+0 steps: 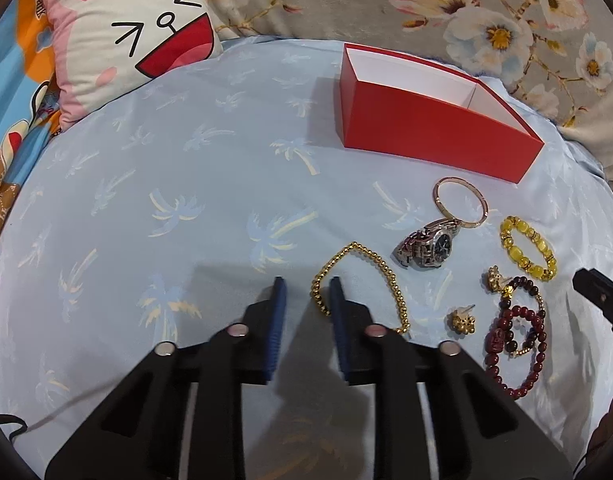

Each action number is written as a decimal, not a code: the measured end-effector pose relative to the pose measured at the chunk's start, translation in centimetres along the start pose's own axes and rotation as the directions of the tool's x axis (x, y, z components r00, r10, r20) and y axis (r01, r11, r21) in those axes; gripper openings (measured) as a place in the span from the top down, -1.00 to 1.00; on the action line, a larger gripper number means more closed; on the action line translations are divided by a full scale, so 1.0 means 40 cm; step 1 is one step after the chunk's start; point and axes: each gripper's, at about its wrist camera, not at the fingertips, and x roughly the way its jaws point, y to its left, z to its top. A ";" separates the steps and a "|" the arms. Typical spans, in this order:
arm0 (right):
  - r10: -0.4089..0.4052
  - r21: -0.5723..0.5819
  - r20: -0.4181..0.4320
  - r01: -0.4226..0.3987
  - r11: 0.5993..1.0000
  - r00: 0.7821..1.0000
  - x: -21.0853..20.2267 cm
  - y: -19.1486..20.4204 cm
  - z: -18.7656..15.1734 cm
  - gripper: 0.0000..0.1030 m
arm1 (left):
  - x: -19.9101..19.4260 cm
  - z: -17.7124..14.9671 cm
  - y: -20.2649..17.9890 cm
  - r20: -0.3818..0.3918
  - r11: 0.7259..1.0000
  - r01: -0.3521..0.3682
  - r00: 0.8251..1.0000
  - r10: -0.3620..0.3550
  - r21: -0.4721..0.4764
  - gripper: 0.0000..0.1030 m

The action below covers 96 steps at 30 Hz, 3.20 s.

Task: Organize jewelry
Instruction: 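Grasp the gold bead bracelet with the left tool while the right grasps the yellow bead bracelet, then carry both bracelets into the red box and open both tools, then lift both open tools out of the red box back over the jewelry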

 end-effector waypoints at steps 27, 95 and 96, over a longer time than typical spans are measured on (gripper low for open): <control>-0.004 0.023 -0.031 0.004 1.000 1.000 0.092 -0.019 0.064 0.83 | 0.003 0.009 -0.010 -0.010 0.999 0.038 0.999 -0.038 0.000 0.92; 0.073 0.016 0.155 -0.076 0.997 0.985 0.064 0.029 0.296 0.49 | 0.028 0.379 -0.099 0.167 0.991 0.094 0.980 -0.108 0.093 0.12; 0.078 0.019 0.154 -0.082 0.996 0.985 0.055 0.028 0.284 0.49 | 0.020 0.367 -0.099 0.163 0.991 0.096 0.980 -0.110 0.092 0.12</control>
